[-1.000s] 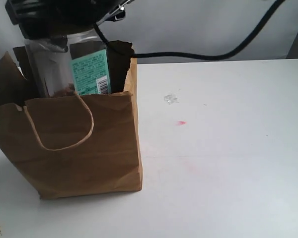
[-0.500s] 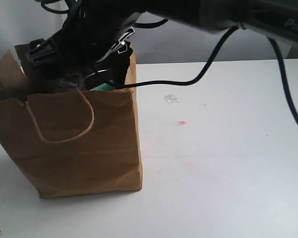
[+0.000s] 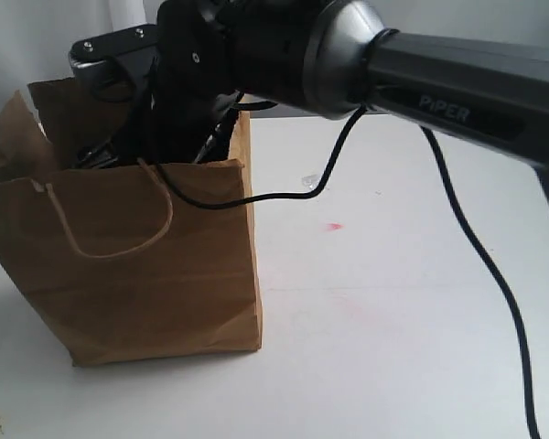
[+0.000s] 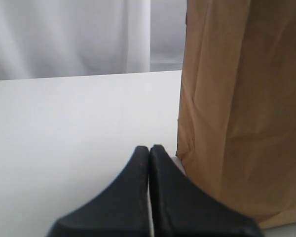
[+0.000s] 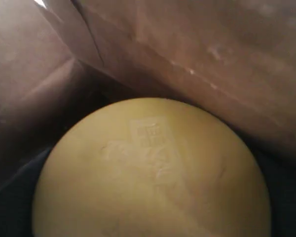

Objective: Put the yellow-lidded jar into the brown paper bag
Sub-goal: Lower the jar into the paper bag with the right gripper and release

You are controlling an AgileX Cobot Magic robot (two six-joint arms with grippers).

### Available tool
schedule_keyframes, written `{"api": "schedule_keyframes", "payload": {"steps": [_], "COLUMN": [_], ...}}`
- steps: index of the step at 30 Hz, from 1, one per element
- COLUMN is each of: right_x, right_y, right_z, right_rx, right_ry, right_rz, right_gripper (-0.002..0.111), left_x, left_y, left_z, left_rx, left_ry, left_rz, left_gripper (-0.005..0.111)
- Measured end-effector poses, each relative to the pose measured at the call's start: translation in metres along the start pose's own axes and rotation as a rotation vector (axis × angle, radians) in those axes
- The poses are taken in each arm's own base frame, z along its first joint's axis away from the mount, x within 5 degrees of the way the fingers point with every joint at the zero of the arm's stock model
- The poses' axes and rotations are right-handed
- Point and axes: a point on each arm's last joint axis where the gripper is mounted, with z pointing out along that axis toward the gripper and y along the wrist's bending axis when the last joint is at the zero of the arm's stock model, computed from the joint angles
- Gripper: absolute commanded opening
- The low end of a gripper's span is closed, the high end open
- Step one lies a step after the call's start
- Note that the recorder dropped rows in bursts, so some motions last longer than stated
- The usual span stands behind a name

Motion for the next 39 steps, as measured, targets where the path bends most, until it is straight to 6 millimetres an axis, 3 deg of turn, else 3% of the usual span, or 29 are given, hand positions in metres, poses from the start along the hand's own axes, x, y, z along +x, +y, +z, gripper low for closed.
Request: {"api": "schedule_keyframes", "payload": {"steps": [11,31,36,39], "right_x": [0.013,0.013,0.013,0.013], "right_y": [-0.001,-0.001,-0.001,-0.001], "right_z": [0.03,0.037,0.037,0.037], "right_rx": [0.008,0.007,0.008,0.008], "right_ry": [0.077,0.067,0.072,0.075], "right_rz": [0.0,-0.002,-0.002,-0.007], "right_gripper": [0.0,0.0,0.022,0.049], "left_x": [0.0,0.0,0.0,0.0], "left_y": [0.0,0.0,0.0,0.0], "left_z": [0.0,0.0,0.0,0.0], "left_rx": [0.0,0.0,0.0,0.0], "left_ry": [0.0,0.0,0.0,0.0], "left_rz": [0.0,0.0,0.0,0.0], "left_gripper": [0.001,0.001,0.001,0.001]}}
